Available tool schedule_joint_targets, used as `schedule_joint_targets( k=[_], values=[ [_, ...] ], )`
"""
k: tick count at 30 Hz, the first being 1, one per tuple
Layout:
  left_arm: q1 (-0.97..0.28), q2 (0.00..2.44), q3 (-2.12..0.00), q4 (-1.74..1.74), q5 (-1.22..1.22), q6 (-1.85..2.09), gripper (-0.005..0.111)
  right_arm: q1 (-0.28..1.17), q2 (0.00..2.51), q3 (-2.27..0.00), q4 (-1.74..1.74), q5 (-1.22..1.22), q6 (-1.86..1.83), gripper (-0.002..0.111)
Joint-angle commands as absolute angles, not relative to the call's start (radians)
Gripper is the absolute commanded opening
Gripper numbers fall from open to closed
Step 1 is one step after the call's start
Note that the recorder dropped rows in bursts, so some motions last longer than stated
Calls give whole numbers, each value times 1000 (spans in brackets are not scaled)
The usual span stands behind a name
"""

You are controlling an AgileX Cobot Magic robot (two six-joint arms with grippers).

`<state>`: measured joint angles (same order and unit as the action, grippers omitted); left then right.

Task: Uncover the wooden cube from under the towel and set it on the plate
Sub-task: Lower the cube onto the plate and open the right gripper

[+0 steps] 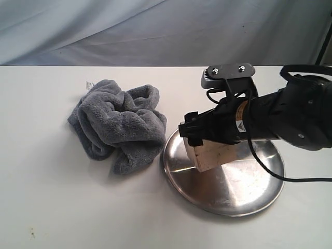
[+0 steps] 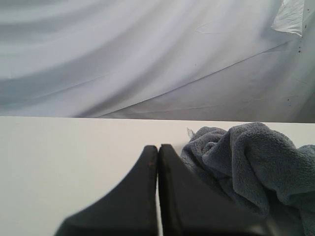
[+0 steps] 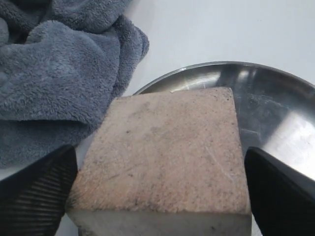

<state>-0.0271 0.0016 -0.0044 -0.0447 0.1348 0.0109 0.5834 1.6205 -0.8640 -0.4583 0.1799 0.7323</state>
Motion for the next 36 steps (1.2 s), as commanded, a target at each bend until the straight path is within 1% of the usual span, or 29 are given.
schedule_joint_targets(
  k=[1, 5, 11, 26, 36],
  values=[
    [-28, 0, 0, -44, 133, 10, 1, 555, 1644, -863, -410, 109, 649, 53],
    [-28, 0, 0, -44, 133, 10, 1, 527, 1648, -851, -393, 98, 597, 53],
    [-28, 0, 0, -44, 133, 10, 1, 498, 1648, -776, -337, -23, 516, 53],
    [-28, 0, 0, -44, 133, 10, 1, 498, 1648, -762, -323, -38, 434, 53],
    [-28, 0, 0, -44, 133, 10, 1, 498, 1648, -699, -302, -39, 431, 53]
  ],
)
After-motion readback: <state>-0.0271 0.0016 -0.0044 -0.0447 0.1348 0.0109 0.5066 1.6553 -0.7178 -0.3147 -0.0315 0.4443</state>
